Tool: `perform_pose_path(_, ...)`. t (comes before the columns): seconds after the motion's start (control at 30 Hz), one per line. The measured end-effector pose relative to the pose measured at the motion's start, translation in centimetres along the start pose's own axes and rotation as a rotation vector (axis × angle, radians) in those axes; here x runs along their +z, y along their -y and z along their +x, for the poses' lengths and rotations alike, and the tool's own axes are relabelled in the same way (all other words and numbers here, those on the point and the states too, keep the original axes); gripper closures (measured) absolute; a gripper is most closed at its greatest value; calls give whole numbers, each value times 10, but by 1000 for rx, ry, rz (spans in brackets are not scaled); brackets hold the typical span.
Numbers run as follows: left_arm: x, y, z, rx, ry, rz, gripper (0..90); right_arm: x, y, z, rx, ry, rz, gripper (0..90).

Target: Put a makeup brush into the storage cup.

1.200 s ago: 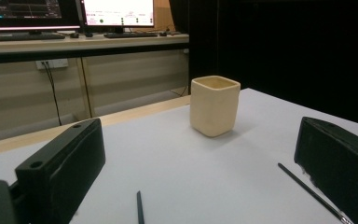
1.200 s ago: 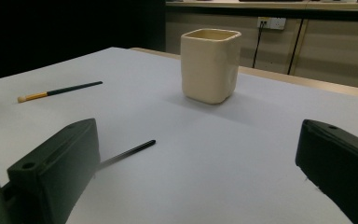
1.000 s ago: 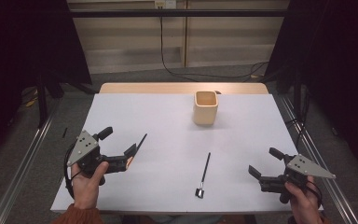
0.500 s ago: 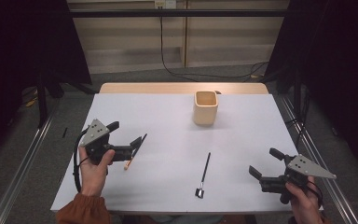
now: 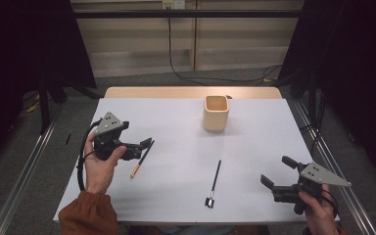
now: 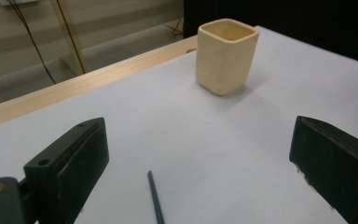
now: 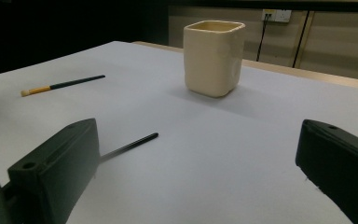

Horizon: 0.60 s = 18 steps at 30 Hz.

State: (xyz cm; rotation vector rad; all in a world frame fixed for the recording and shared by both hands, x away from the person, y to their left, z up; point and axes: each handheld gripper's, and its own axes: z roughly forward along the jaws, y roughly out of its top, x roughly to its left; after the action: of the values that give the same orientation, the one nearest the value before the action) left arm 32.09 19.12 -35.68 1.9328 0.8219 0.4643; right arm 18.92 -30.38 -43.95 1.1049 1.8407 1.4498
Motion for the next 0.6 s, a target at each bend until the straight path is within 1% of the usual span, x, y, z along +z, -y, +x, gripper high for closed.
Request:
perform_pose_path(0.03,2,-1,1,-4,5,10,50,0,0,0,4,0,0,0)
perform_pose_path(0.13,7,-4,6,-20,18,61,50,0,0,-1,3,2,1,0)
perform_pose_path(0.23,8,-8,8,-23,-13,102,50,0,0,0,4,3,2,0)
perform_pose_path(0.27,9,-9,8,-29,-11,113,50,0,0,0,5,2,4,0)
perform_pose_path(0.3,9,-10,8,-40,-12,126,52,0,1,-1,-9,0,8,0)
perform_pose_path(0.33,9,-11,9,-35,-8,148,60,1,1,0,-4,-1,8,0)
perform_pose_path(0.37,11,-11,9,-43,-12,161,74,1,1,0,-4,-3,7,0)
perform_pose_path(0.4,12,-12,9,-46,-24,174,76,1,1,0,-4,-3,9,0)
perform_pose_path(0.43,13,-12,9,-47,-24,198,76,1,1,0,-4,-3,9,0)
perform_pose_path(0.5,16,-11,11,-68,-8,246,76,1,1,0,2,-2,9,0)
perform_pose_path(0.6,20,-11,13,-72,-15,307,75,1,1,-1,5,-2,8,0)
